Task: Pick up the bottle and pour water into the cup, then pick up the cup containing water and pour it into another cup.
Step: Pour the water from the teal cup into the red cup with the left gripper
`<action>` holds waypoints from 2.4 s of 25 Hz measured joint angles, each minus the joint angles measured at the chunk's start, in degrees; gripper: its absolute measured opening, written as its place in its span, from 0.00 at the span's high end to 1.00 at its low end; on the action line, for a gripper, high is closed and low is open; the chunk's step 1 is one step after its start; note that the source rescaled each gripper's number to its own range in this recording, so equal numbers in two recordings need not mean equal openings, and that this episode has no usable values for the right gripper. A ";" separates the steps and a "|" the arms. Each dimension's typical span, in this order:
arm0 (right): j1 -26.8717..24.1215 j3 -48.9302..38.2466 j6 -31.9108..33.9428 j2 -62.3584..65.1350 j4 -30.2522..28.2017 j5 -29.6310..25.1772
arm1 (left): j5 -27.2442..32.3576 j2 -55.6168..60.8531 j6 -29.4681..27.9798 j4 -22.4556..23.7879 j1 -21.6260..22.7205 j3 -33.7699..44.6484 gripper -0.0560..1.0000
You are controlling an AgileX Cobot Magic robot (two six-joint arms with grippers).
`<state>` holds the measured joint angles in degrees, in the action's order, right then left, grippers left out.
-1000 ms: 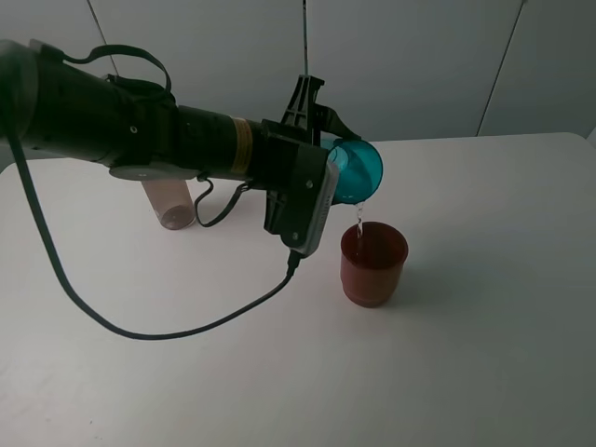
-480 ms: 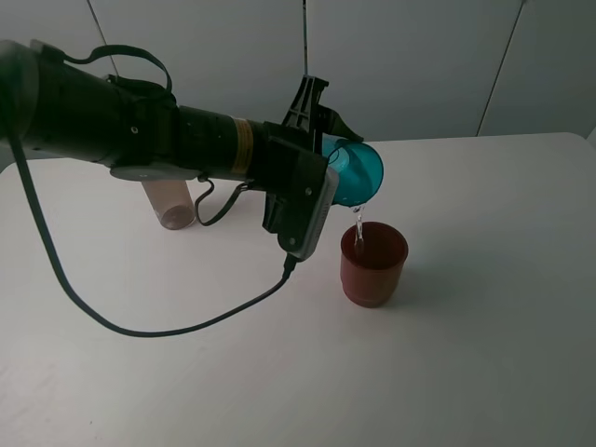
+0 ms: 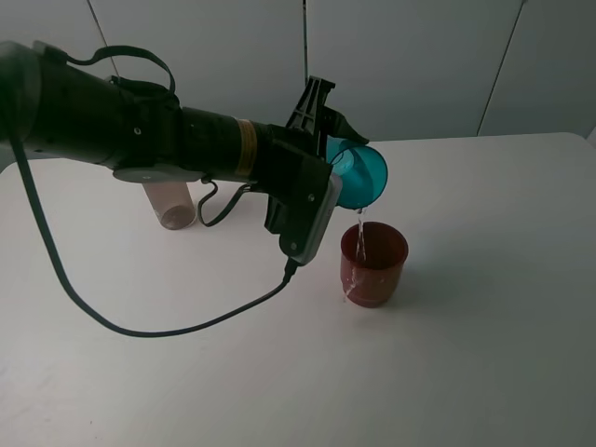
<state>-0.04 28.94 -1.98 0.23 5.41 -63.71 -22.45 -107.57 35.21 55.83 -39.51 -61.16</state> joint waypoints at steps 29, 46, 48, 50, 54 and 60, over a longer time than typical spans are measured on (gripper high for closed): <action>0.00 0.00 0.00 0.00 0.00 0.00 | -1.52 -1.80 10.06 -7.89 -0.14 -1.17 0.66; 0.00 0.00 0.00 0.00 0.00 0.00 | -0.18 -4.50 16.26 -8.08 -0.95 -3.42 0.66; 0.00 0.00 0.00 0.00 0.00 0.00 | -0.18 -4.50 16.98 -8.08 -0.95 -3.42 0.66; 0.00 0.00 0.00 0.00 0.00 0.00 | -0.06 -4.50 17.37 -8.08 -0.95 -3.42 0.66; 0.00 0.00 0.00 0.00 0.00 0.00 | 0.16 -4.50 21.11 -8.08 -0.95 -3.42 0.66; 0.00 0.00 0.00 0.00 0.00 0.00 | 0.50 -4.50 24.38 -8.08 -0.95 -3.52 0.66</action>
<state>-0.04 28.94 -1.98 0.23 5.41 -63.71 -21.95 -112.07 59.59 47.75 -40.46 -64.68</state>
